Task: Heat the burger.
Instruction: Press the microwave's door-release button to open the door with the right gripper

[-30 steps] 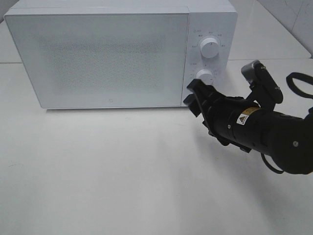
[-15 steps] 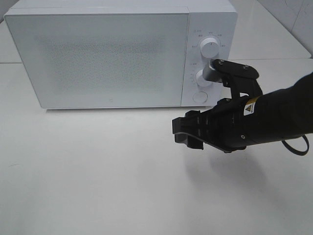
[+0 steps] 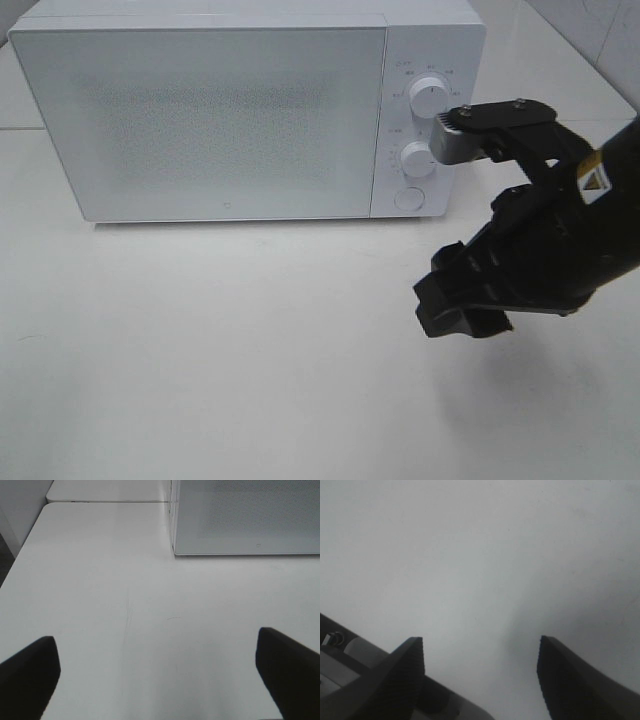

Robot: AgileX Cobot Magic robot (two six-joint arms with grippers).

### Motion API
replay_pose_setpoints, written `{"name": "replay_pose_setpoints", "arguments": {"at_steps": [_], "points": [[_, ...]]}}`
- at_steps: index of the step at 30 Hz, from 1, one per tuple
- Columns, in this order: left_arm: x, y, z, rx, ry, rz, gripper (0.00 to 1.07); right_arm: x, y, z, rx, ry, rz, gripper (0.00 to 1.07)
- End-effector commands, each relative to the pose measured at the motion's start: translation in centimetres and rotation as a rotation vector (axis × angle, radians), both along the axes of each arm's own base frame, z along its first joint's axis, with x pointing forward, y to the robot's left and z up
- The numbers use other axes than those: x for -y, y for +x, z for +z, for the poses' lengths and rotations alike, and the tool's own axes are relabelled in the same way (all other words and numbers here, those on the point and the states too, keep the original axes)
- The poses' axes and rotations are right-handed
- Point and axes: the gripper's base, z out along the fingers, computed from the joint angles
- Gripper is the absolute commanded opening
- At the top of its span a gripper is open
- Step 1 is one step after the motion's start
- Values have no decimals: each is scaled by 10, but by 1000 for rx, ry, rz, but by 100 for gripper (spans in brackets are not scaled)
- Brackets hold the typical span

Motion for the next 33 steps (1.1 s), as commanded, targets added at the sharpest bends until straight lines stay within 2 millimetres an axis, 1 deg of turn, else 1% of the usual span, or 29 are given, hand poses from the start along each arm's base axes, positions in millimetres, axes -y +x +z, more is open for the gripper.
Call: {"name": "replay_pose_setpoints", "arguments": {"at_steps": [1,2,3,4,5,6,7,9,10,11,12,13,14,15,17,18,19,20,21,23,26,27,28,29,32,33], "points": [[0,-2,0,24,-2,0,100,7,-11,10,-18,-26,24,66],[0,-2,0,24,-2,0,100,10,-14,14,-22,-28,26,66],[0,-2,0,24,-2,0,100,15,-22,22,-20,-25,30,66],[0,-2,0,24,-2,0,100,18,-27,26,-18,-23,32,66],[0,-2,0,24,-2,0,100,18,-27,26,-18,-23,32,66],[0,-2,0,24,-2,0,100,24,-35,34,-13,-18,36,66],[0,-2,0,24,-2,0,100,24,-35,34,-13,-18,36,66],[0,-2,0,24,-2,0,100,33,-47,45,4,-6,40,66],[0,-2,0,24,-2,0,100,33,-47,45,4,-6,40,66],[0,-2,0,24,-2,0,100,39,-56,53,21,7,43,66],[0,-2,0,24,-2,0,100,39,-56,53,21,7,43,66],[0,-2,0,24,-2,0,100,46,-65,61,52,28,45,66],[0,-2,0,24,-2,0,100,49,-70,65,70,36,46,67],[0,-2,0,24,-2,0,100,49,-70,65,70,36,46,67],[0,-2,0,24,-2,0,100,65,-84,77,133,52,27,71],[0,-2,0,24,-2,0,100,65,-84,77,133,52,27,71],[0,-2,0,24,-2,0,100,71,-86,79,146,59,1,73],[0,-2,0,24,-2,0,100,83,-91,84,180,60,-52,77],[0,-2,0,24,-2,0,100,83,-91,84,180,60,-52,77],[0,-2,0,24,-2,0,100,99,-101,89,229,48,-108,79],[0,-2,0,24,-2,0,100,102,-104,91,244,47,-121,79],[0,-2,0,24,-2,0,100,108,-112,92,270,60,-153,78],[0,-2,0,24,-2,0,100,111,-116,92,283,72,-170,77],[0,-2,0,24,-2,0,100,111,-116,92,283,72,-170,77],[0,-2,0,24,-2,0,100,123,-136,84,343,97,-271,76],[0,-2,0,24,-2,0,100,123,-136,84,343,97,-271,76]]}}
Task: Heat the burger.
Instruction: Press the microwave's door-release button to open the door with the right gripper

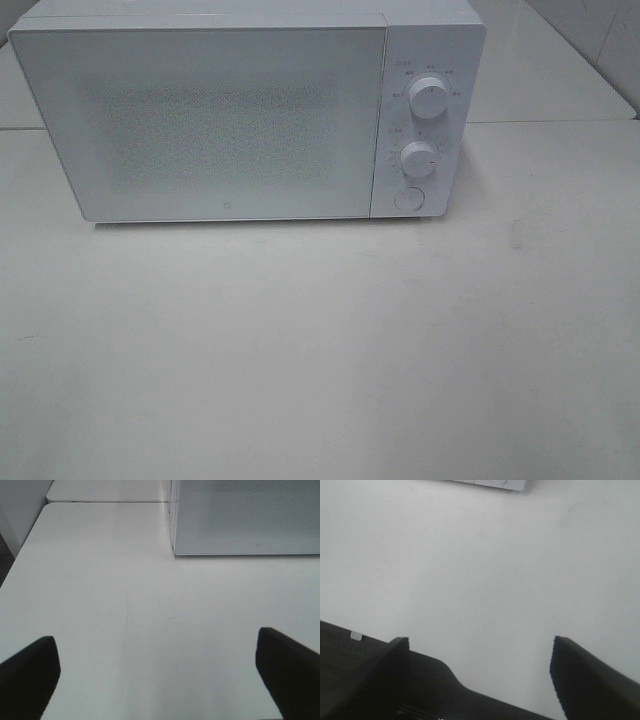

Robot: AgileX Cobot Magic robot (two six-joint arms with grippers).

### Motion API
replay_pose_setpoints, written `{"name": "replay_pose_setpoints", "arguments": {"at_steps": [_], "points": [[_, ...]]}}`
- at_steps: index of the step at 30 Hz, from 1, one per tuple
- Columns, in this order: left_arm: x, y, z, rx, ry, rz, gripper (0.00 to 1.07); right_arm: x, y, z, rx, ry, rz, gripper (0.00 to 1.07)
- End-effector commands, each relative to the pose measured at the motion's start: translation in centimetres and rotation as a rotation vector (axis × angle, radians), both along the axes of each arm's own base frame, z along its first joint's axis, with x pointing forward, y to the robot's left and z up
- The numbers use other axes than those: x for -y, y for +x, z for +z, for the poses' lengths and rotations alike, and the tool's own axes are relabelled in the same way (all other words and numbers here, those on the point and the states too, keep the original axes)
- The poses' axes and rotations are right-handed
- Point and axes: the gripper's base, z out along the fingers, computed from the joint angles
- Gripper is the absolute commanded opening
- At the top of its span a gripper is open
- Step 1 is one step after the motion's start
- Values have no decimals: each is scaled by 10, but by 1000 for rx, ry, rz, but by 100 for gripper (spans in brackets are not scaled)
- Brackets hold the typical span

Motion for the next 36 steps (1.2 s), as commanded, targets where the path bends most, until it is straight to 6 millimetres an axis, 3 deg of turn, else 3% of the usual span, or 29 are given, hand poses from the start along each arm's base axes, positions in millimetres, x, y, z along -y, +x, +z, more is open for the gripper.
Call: {"name": "replay_pose_setpoints", "arguments": {"at_steps": [1,7,18,31,36], "points": [[0,-2,0,24,-2,0,100,8,-15,-6,38,20,-70,76],[0,-2,0,24,-2,0,100,18,-43,-16,156,59,-172,76],[0,-2,0,24,-2,0,100,25,-71,-40,314,92,-237,76],[0,-2,0,23,-7,2,100,26,-73,-40,324,95,-248,76],[0,-2,0,23,-7,2,100,25,-67,-28,311,91,-248,76]]}}
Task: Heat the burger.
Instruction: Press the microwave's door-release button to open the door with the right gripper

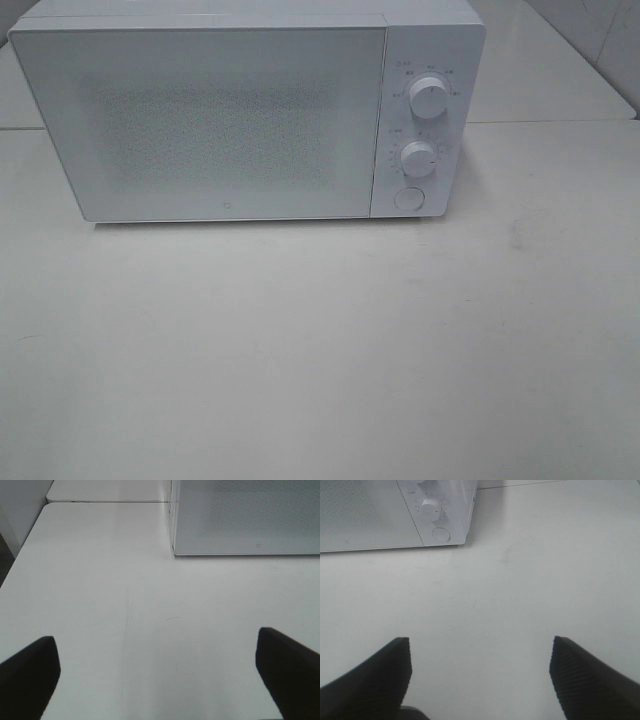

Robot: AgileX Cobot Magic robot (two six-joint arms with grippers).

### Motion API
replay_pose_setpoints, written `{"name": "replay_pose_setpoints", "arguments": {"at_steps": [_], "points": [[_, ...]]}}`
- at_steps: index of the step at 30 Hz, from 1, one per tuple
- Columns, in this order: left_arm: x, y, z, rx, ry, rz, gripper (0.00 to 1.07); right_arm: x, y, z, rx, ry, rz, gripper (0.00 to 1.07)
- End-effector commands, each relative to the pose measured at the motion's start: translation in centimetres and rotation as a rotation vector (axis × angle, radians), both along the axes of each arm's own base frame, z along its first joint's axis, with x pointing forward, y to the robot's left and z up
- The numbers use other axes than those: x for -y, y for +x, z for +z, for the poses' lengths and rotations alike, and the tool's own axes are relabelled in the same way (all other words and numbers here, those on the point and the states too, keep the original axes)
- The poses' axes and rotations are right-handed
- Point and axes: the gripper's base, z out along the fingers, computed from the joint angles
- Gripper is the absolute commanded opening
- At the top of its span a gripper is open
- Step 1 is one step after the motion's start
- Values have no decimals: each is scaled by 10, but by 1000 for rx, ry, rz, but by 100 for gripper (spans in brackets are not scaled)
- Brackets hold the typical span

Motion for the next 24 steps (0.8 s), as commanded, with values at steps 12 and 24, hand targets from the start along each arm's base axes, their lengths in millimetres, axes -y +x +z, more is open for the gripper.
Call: {"name": "replay_pose_setpoints", "arguments": {"at_steps": [12,24], "points": [[0,-2,0,23,-2,0,100,-6,52,24,13,0,-13,76],[0,-2,0,23,-2,0,100,-14,117,25,5,-1,-18,76]]}}
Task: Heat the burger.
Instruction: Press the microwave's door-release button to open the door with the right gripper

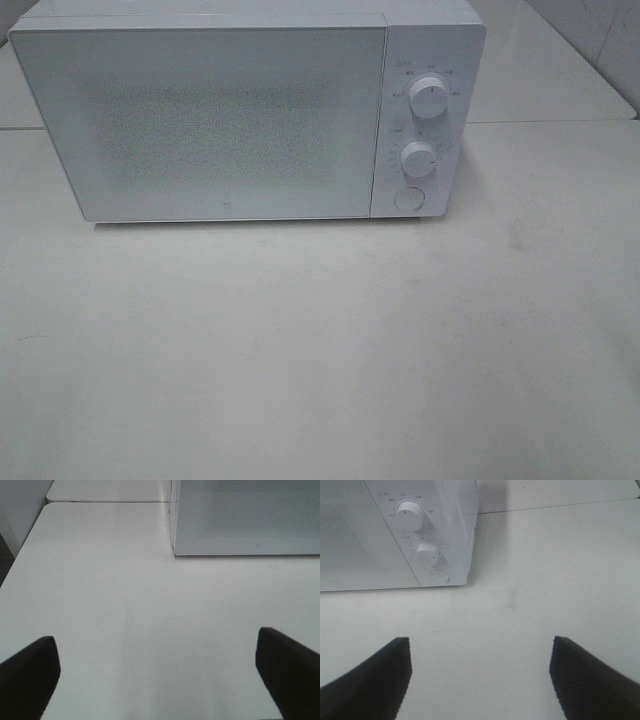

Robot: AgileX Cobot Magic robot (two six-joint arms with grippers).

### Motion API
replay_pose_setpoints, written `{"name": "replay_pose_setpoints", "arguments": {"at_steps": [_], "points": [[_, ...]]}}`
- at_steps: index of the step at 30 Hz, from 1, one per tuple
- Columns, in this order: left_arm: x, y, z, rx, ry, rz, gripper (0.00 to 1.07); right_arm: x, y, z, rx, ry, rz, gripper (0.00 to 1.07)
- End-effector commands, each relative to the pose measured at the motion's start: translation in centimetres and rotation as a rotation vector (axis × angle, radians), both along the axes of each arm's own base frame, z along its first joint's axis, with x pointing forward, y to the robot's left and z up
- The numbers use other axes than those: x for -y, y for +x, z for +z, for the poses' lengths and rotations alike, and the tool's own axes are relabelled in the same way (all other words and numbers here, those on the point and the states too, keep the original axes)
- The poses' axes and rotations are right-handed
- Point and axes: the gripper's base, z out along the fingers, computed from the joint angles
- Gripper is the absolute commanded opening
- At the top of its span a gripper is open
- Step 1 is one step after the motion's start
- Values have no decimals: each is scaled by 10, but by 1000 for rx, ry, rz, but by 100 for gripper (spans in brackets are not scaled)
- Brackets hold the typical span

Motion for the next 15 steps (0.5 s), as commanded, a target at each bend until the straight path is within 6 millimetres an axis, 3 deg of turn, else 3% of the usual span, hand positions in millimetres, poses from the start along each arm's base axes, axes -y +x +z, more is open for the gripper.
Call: {"name": "replay_pose_setpoints", "arguments": {"at_steps": [1,7,9,15], "points": [[0,-2,0,23,-2,0,100,-1,11,3,27,-3,-6,76],[0,-2,0,23,-2,0,100,-5,43,-8,-9,-6,-10,76],[0,-2,0,23,-2,0,100,-6,53,-21,6,-5,-12,76],[0,-2,0,23,-2,0,100,-6,59,-40,44,0,-15,76]]}}
